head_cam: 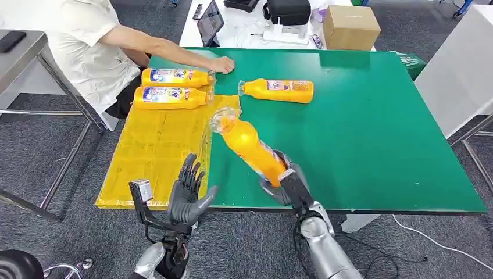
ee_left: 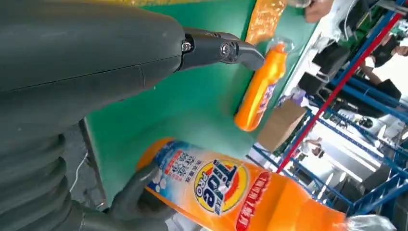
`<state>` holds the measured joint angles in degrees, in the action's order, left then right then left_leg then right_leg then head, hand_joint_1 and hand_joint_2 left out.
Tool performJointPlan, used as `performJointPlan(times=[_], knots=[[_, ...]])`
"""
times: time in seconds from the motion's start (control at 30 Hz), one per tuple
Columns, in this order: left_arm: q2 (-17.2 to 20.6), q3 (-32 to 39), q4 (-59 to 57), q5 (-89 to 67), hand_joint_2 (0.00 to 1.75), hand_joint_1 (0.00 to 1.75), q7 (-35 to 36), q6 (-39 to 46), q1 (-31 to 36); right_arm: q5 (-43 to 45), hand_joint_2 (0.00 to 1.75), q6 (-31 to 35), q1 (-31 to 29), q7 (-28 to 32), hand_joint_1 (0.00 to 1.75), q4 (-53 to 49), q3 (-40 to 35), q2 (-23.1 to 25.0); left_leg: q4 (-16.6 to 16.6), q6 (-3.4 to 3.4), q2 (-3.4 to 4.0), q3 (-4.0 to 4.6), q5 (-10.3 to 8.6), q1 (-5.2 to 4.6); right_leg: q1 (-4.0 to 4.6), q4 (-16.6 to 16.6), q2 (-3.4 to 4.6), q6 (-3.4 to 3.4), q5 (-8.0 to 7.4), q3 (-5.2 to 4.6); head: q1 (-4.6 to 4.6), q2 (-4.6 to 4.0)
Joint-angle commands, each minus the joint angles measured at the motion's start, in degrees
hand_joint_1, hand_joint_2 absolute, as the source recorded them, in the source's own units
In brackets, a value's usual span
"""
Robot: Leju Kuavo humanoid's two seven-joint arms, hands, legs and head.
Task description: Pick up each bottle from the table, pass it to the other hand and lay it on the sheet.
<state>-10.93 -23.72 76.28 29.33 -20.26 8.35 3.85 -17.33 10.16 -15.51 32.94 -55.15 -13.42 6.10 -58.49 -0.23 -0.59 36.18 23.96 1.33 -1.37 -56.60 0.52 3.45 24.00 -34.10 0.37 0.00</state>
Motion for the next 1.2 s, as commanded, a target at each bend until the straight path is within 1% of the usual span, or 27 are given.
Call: performJointPlan(times=[0.03, 0.07, 0.1, 0.13, 0.17, 0.2, 0.23, 0.27, 0.4, 0.43, 0.47, 0.57, 0.6, 0.7, 0.73, 0.77, 0.8, 0.87, 0.93, 0.97, 1.0, 1.03, 1.07, 1.1, 1.13, 1.17, 1.2], knots=[[2.09, -5.11, -2.42, -2.94, 1.75, 0.00, -0.78, 0.10, 2.38, -0.54, 1.75, -2.42, -1.79, -0.16, 1.75, 1.72, -8.53, 0.21, 0.05, 0.09, 0.12, -0.22, 0.07, -0.01, 0.04, 0.06, 0.03, -0.15, 0.03, 0.19, -0.02, 0.00], [2.22, -5.95, -2.77, -4.79, 1.75, 0.00, -1.38, 1.05, 2.97, -1.24, 1.75, -2.19, -2.02, -0.10, 1.75, 2.36, -10.07, 0.69, 0.04, 0.06, 0.10, -0.14, 0.04, -0.01, 0.03, 0.04, 0.03, -0.12, 0.02, 0.12, -0.02, 0.00], [2.13, -6.19, -3.10, -5.76, 1.75, 0.00, -2.04, 1.73, 3.43, -1.95, 1.75, -2.09, -2.20, 0.07, 1.75, 2.84, -11.44, 1.15, 0.05, 0.09, 0.17, -0.28, 0.10, 0.01, 0.07, 0.06, 0.06, -0.20, 0.05, 0.25, 0.00, 0.00], [2.03, -6.33, -3.18, -6.04, 1.75, 0.00, -2.35, 1.65, 3.70, -2.55, 1.75, -2.09, -2.46, 0.11, 1.75, 3.55, -13.04, 1.56, 0.03, 0.05, 0.15, -0.17, 0.06, 0.02, 0.06, 0.03, 0.07, -0.15, 0.02, 0.14, 0.00, 0.00], [1.76, -6.42, -2.99, -6.19, 1.75, 0.00, -2.52, 1.34, 3.77, -3.36, 1.75, -2.38, -2.97, 0.54, 1.73, 4.35, -15.39, 1.59, 0.05, 0.07, 0.18, -0.30, 0.10, 0.02, 0.08, 0.05, 0.07, -0.22, 0.06, 0.25, -0.02, 0.00], [1.73, -6.80, -2.75, -6.32, 1.75, 0.00, -2.56, 1.13, 3.97, -4.15, 1.75, -1.90, -3.23, 0.57, 1.75, 5.10, -16.83, 2.09, 0.05, 0.05, 0.18, -0.23, 0.08, 0.01, 0.05, 0.04, 0.10, -0.18, 0.04, 0.18, 0.00, 0.00], [1.51, -6.91, -2.56, -6.18, 1.75, 0.00, -2.51, 0.89, 4.01, -5.24, 1.75, -1.03, -3.50, 0.79, 1.73, 5.53, -18.12, 2.39, 0.04, 0.04, 0.21, -0.20, 0.08, 0.04, 0.08, 0.05, 0.13, -0.16, 0.02, 0.15, -0.02, 0.00], [1.29, -6.79, -2.59, -5.88, 1.75, 0.00, -2.35, 0.86, 4.05, -5.43, 1.75, -0.81, -3.66, 0.82, 1.75, 5.81, -18.56, 2.60, 0.08, 0.06, 0.21, -0.31, 0.10, 0.02, 0.07, 0.06, 0.10, -0.21, 0.05, 0.26, -0.04, 0.00], [0.56, -6.66, -4.48, -5.05, 1.75, 0.00, -1.96, 0.96, 5.16, -7.03, 1.75, 0.38, -4.28, 1.22, 1.75, 6.99, -22.21, 2.79, 0.03, 0.06, 0.12, -0.15, 0.05, 0.03, 0.06, 0.05, 0.05, -0.12, 0.01, 0.11, -0.02, 0.00], [0.49, -6.76, -5.18, -5.00, 1.75, 0.00, -1.89, 1.08, 5.50, -6.94, 1.75, 0.84, -4.16, 1.38, 1.75, 7.05, -22.69, 2.78, 0.06, 0.10, 0.10, -0.28, 0.07, 0.03, 0.08, 0.09, 0.00, -0.17, 0.04, 0.26, -0.02, 0.00], [0.49, -6.76, -5.18, -5.00, 1.75, 0.00, -1.89, 1.08, 5.50, -6.94, 1.75, 0.84, -4.16, 1.38, 1.75, 7.05, -22.69, 2.78, 0.06, 0.07, 0.03, -0.16, 0.01, 0.01, 0.03, 0.07, -0.05, -0.11, 0.02, 0.14, -0.02, 0.00], [0.52, -6.79, -5.42, -4.96, 1.75, 0.00, -1.91, 1.10, 5.56, -6.77, 1.75, 0.92, -4.12, 1.39, 1.75, 6.98, -22.86, 2.63, 0.06, 0.11, 0.11, -0.27, 0.07, 0.02, 0.06, 0.09, 0.01, -0.18, 0.04, 0.25, -0.02, 0.00], [0.53, -6.80, -5.41, -4.95, 1.75, 0.00, -1.91, 1.10, 5.56, -6.73, 1.75, 0.90, -4.19, 1.39, 1.75, 6.96, -22.88, 2.52, 0.04, 0.04, 0.05, -0.07, 0.01, 0.01, 0.03, 0.04, -0.01, -0.09, 0.01, 0.06, 0.00, 0.00], [0.53, -6.80, -5.41, -4.95, 1.75, 0.00, -1.91, 1.10, 5.56, -6.73, 1.75, 0.90, -4.19, 1.39, 1.75, 6.96, -22.88, 2.52, 0.04, 0.04, 0.00, -0.06, 0.00, 0.00, 0.02, 0.04, -0.06, -0.11, 0.02, 0.06, 0.00, 0.00], [0.53, -6.80, -5.41, -4.95, 1.75, 0.00, -1.91, 1.10, 5.56, -6.73, 1.75, 0.90, -4.19, 1.39, 1.75, 6.96, -22.88, 2.52, 0.08, 0.11, 0.04, -0.34, 0.09, 0.03, 0.09, 0.09, -0.10, -0.26, 0.10, 0.35, -0.02, 0.00], [0.45, -6.68, -5.34, -4.84, 1.75, 0.00, -2.14, 1.46, 5.53, -6.26, 1.75, 0.62, -4.28, 1.45, 1.75, 6.90, -23.32, 2.37, 0.05, 0.05, 0.03, -0.14, 0.03, 0.00, 0.03, 0.04, -0.04, -0.13, 0.04, 0.13, -0.02, 0.00], [0.28, -6.52, -5.46, -4.46, 1.75, 0.00, -2.11, 1.49, 5.63, -6.11, 1.75, 0.57, -4.27, 1.49, 1.75, 6.90, -23.68, 2.37, 0.07, 0.08, 0.06, -0.24, 0.06, 0.01, 0.06, 0.07, -0.04, -0.19, 0.06, 0.23, -0.02, 0.00], [0.08, -6.40, -5.53, -3.59, 1.75, 0.00, -2.21, 1.14, 5.95, -5.92, 1.75, 0.53, -4.33, 1.46, 1.75, 7.69, -24.67, 2.46, 0.04, 0.05, 0.01, -0.10, 0.02, 0.00, 0.03, 0.04, -0.06, -0.11, 0.04, 0.09, 0.00, 0.00], [0.00, -6.36, -4.98, -1.94, 1.75, 0.00, -2.48, -0.83, 6.06, -5.64, 1.75, 1.03, -4.43, 2.07, 1.75, 8.87, -25.38, 2.49, 0.05, 0.06, 0.03, -0.13, 0.02, 0.00, 0.03, 0.05, -0.05, -0.12, 0.04, 0.11, -0.02, 0.00], [0.05, -6.08, -4.25, 1.38, 1.75, 0.00, -1.06, -4.34, 5.74, -5.15, 1.75, 0.88, -4.54, 2.92, 1.75, 9.70, -25.82, 2.58, 0.05, 0.08, 0.02, -0.18, 0.04, 0.02, 0.05, 0.06, -0.07, -0.15, 0.05, 0.18, 0.00, 0.00], [0.15, -5.87, -3.83, 2.84, 1.75, 1.75, -0.94, -6.15, 5.57, -4.95, 1.75, 0.73, -4.56, 3.30, 1.66, 10.04, -25.95, 2.65, 0.03, 0.05, 0.03, -0.10, 0.02, 0.02, 0.04, 0.04, -0.04, -0.11, 0.03, 0.09, -0.02, 0.00], [0.63, -5.77, -2.65, 4.66, 1.75, 1.75, -1.55, -9.43, 5.02, -4.69, 1.75, 0.38, -4.58, 4.11, 1.54, 10.81, -26.42, 2.85, 0.04, 0.08, 0.02, -0.16, 0.04, 0.02, 0.05, 0.06, -0.07, -0.14, 0.05, 0.15, -0.02, 0.00], [0.69, -5.60, -2.19, 5.24, 1.75, 1.75, -1.53, -10.39, 4.73, -4.40, 1.75, 0.05, -4.55, 4.21, 1.31, 11.09, -26.56, 2.93, 0.06, 0.10, 0.08, -0.27, 0.07, 0.03, 0.07, 0.08, -0.04, -0.18, 0.06, 0.25, -0.02, 0.00], [0.70, -5.37, -1.57, 5.78, 1.75, 1.75, -1.67, -11.39, 4.41, -4.26, 1.75, -0.17, -4.47, 4.35, 0.05, 11.36, -26.72, 3.04, 0.07, 0.13, 0.07, -0.37, 0.10, 0.03, 0.09, 0.11, -0.07, -0.23, 0.09, 0.36, 0.00, 0.00], [0.57, -4.98, -0.73, 6.31, 1.75, 1.75, -1.94, -12.11, 3.97, -4.15, 1.75, -0.16, -4.17, 4.54, 0.00, 11.51, -26.76, 3.16, 0.10, 0.14, 0.12, -0.47, 0.13, 0.04, 0.12, 0.14, -0.04, -0.28, 0.11, 0.45, -0.02, 0.00], [0.51, -4.69, -0.25, 6.54, 1.75, 1.75, -2.03, -12.31, 3.74, -4.17, 1.75, -0.02, -3.80, 4.67, 0.00, 11.54, -26.88, 3.21, 0.05, 0.07, 0.09, -0.20, 0.07, 0.04, 0.07, 0.07, 0.00, -0.16, 0.05, 0.18, 0.00, 0.00], [0.39, -4.39, 0.28, 6.90, 1.75, 1.75, -2.14, -12.47, 3.42, -4.19, 1.75, -0.08, -3.74, 4.72, 0.00, 11.55, -26.97, 3.18, 0.10, 0.14, 0.15, -0.49, 0.16, 0.06, 0.13, 0.14, -0.02, -0.30, 0.12, 0.47, -0.04, 0.00]])
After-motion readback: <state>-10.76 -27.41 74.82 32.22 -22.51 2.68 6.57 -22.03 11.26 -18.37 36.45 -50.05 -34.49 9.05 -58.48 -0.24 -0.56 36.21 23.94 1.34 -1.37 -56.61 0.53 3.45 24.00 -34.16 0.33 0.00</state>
